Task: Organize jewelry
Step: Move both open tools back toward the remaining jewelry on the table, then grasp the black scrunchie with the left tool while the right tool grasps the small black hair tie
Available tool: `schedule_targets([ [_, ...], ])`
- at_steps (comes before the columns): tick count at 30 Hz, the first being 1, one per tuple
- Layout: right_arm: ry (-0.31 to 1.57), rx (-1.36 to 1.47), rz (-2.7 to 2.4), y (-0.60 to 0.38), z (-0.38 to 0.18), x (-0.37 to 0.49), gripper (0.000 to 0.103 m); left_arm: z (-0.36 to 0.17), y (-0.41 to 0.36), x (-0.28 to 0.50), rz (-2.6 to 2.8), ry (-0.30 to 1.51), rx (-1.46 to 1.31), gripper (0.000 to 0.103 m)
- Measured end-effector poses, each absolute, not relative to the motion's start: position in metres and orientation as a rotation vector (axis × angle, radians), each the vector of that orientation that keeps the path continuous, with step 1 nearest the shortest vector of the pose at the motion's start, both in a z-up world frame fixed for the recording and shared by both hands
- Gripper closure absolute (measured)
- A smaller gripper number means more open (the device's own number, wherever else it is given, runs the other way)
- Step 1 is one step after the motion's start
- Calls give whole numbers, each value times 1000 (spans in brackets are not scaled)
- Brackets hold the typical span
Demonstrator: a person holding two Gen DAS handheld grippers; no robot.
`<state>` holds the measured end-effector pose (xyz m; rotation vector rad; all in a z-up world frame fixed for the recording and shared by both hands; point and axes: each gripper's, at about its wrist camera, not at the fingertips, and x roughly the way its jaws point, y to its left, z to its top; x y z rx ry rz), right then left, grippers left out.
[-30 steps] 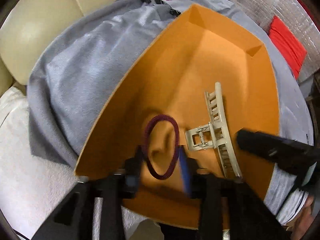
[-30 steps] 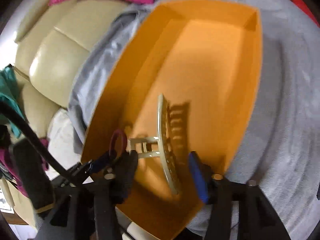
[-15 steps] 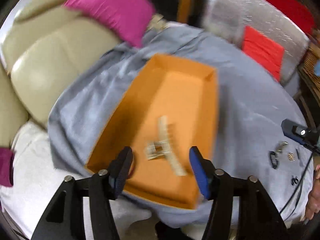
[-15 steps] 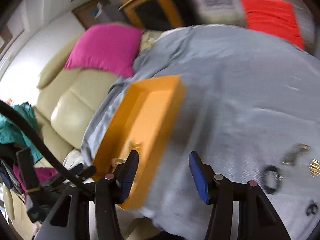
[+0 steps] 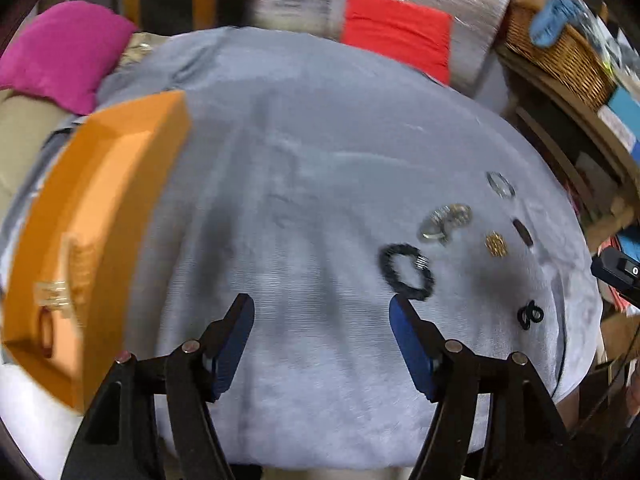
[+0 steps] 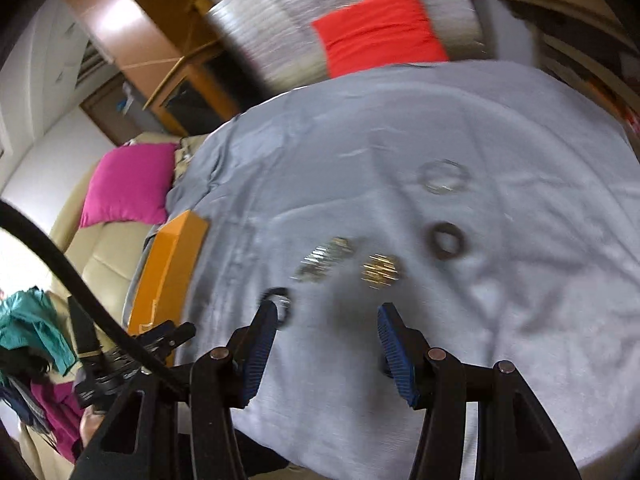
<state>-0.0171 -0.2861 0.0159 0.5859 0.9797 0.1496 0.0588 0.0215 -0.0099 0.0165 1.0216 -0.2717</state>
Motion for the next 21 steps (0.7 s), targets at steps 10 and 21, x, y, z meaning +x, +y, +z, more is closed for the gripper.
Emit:
schedule_targets([
  [10,1007,860,106,-348,-58,-38,46,-37,-11,66,-362,920,81,32],
  [21,1113,869,191,-316,-79,-28,54,-43,-25,78,-465,958,117,32],
])
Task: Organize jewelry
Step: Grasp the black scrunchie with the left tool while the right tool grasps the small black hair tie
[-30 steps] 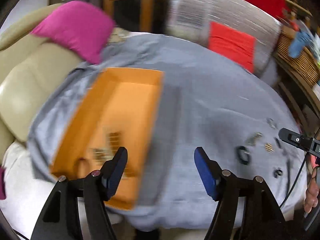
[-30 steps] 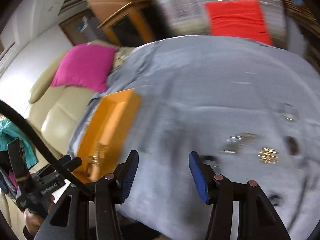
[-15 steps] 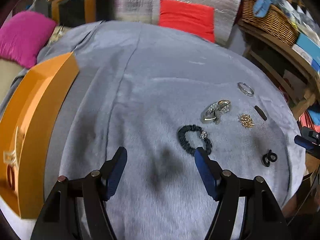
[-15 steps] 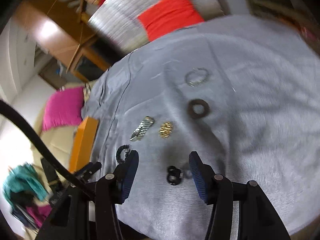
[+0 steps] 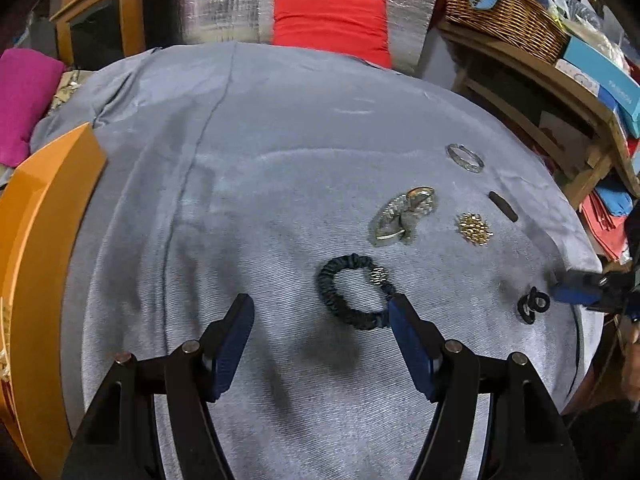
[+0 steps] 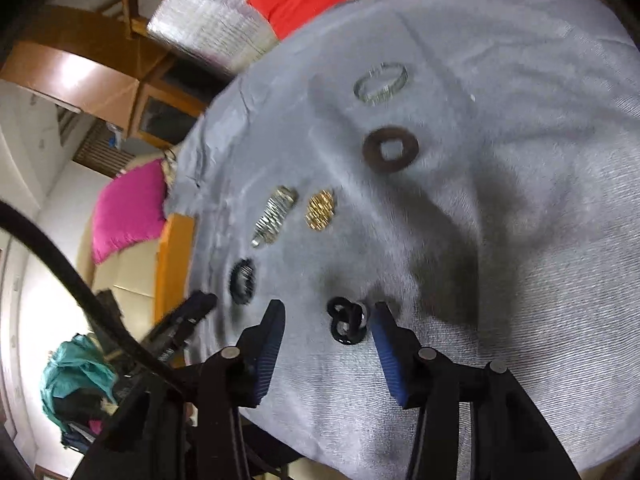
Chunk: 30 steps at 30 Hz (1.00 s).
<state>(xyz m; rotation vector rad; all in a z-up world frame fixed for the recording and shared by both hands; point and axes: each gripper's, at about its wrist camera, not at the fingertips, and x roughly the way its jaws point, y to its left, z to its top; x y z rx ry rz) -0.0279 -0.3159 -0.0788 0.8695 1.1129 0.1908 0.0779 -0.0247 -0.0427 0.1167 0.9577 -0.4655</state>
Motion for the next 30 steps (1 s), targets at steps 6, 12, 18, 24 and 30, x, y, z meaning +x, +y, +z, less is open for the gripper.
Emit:
schedule_targets([
  [6,1162,823,176,-302,-88,-21,59,-51,-40,84,-513,993,151,33],
  [12,1200,740,130,-293,-95,-18,82,-64,-52,95,-545,1051,190,57],
  [18,1139,783,119,-303,-87,-20,91,-66,-52,104,-564,1064,157,71],
  [24,1100,805,113,-306,-78,-19,91,-66,-50,106,-567,1068,136,77],
  [30,1078,836,95,-308,-76,-19,91,-67,-46,106,-575,1078,118,91],
])
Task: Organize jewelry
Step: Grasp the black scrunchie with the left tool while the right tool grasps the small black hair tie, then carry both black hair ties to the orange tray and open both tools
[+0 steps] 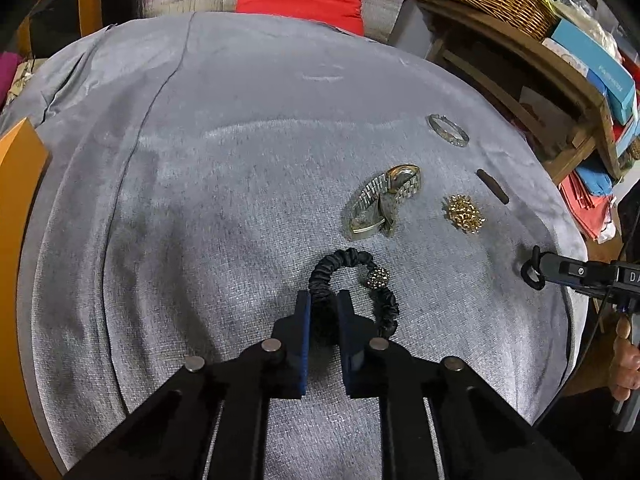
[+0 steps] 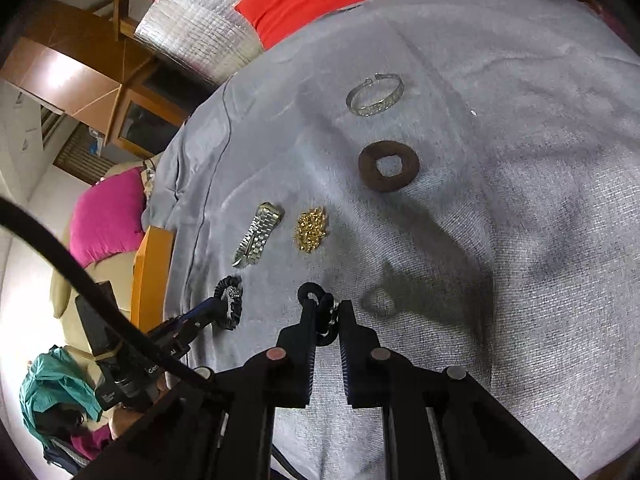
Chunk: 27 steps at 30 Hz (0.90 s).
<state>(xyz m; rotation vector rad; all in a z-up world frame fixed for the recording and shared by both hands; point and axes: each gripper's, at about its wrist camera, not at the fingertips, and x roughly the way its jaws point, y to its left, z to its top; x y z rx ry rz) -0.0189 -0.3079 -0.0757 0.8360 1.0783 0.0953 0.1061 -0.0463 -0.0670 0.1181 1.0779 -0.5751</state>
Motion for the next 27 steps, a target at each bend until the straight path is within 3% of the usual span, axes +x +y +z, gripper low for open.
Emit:
schedule_targets([
  [9,1076,843,101,-300,-77,-15,91,-65,-42,103,-544,1058,138,90],
  [13,1079,847,94,-301,-79,-16,91,-69,-42,108,-534,1067,124,71],
  [21,1081,850,96,-300,-81,-16,91,-77,-50,113,-523,1049,151,70],
  [25,1073,855,97,-300,-80,-17,91,-77,-48,117,-494,1046,132,92],
  [27,1068,857,98,-300,-79,-17,91,-75,-44,117,-488,1045,103,93],
])
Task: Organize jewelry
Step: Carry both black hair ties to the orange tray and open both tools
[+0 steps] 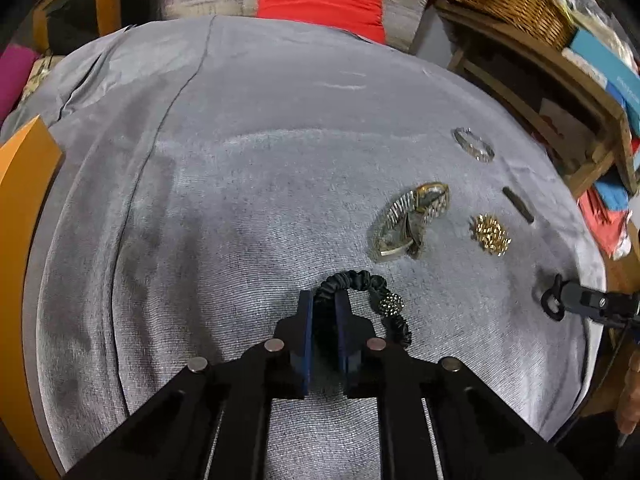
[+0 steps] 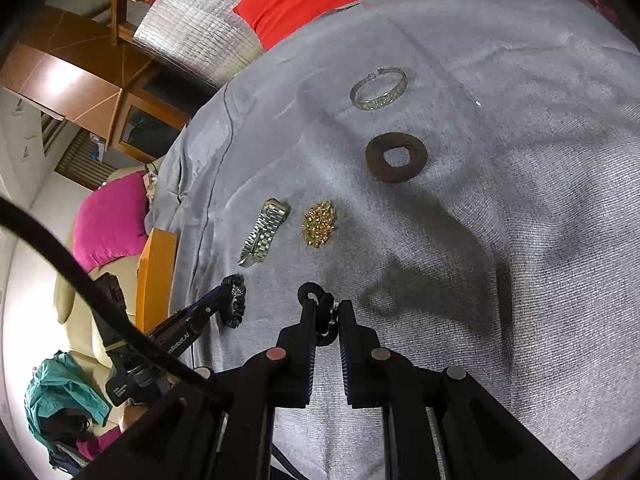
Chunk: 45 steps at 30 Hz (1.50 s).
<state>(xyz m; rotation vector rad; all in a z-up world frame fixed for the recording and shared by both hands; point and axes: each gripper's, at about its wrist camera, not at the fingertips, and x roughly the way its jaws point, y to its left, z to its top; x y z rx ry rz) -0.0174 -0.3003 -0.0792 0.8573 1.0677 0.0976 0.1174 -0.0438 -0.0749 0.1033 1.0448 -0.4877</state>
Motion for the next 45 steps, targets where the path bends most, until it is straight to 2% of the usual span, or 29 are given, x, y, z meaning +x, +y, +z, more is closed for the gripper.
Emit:
schedule_targets([
  [31,851,810,247,-250,-35,-1,91,8,15,87,-483,757,-95,93],
  [45,835,708,334,-187,-27,19,91,46,85,71,-369,595,-193,93],
])
